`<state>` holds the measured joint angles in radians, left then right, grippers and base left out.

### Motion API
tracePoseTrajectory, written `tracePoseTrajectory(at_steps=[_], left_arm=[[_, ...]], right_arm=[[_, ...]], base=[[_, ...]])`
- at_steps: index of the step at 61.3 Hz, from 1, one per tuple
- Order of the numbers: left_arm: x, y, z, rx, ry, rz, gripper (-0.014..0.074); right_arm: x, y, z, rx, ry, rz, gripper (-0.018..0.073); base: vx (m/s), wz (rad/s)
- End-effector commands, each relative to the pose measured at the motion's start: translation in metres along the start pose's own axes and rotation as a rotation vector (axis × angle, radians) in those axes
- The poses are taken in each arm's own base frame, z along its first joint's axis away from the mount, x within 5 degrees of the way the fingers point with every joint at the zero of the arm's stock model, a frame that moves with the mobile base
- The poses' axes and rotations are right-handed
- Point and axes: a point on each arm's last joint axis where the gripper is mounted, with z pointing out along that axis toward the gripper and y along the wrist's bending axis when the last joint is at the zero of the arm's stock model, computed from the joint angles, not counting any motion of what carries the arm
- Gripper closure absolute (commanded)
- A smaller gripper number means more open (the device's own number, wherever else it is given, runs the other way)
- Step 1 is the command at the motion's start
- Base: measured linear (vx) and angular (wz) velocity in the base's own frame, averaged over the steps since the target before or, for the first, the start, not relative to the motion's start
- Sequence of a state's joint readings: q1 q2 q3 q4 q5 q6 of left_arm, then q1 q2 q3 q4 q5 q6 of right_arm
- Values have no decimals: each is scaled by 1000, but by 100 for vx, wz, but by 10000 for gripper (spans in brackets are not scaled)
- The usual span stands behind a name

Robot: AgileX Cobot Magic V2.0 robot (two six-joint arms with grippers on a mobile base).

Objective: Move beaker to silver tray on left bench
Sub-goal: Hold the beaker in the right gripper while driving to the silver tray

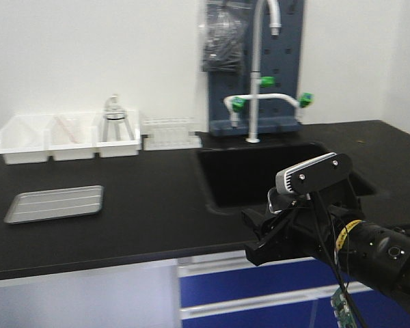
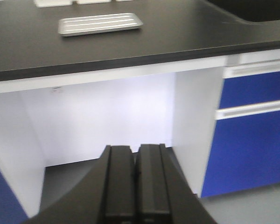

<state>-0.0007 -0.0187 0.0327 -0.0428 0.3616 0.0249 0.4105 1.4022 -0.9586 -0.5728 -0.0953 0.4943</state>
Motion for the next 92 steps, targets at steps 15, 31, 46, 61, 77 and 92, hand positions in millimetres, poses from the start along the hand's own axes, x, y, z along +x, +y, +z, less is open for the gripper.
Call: tracePoseTrajectory(at_steps=[15, 31, 46, 61, 77, 92], left_arm=[[-1, 0, 1, 3, -67, -8, 595], [-1, 0, 1, 3, -67, -8, 595], [-1, 0, 1, 3, -67, -8, 595], [-1, 0, 1, 3, -67, -8, 595], [-1, 0, 1, 3, -67, -8, 595], [-1, 0, 1, 3, -67, -8, 595]], right_arm=[[-25, 3, -11, -30, -127, -6, 573], [-25, 3, -11, -30, -127, -6, 573], [-25, 3, -11, -30, -128, -6, 571], [-25, 3, -11, -30, -128, -6, 571], [-25, 3, -11, -31, -129, -6, 571], [-25, 3, -11, -31, -129, -6, 571]], base=[[18, 55], [21, 50], [22, 39], [23, 16], [25, -5], [25, -17]])
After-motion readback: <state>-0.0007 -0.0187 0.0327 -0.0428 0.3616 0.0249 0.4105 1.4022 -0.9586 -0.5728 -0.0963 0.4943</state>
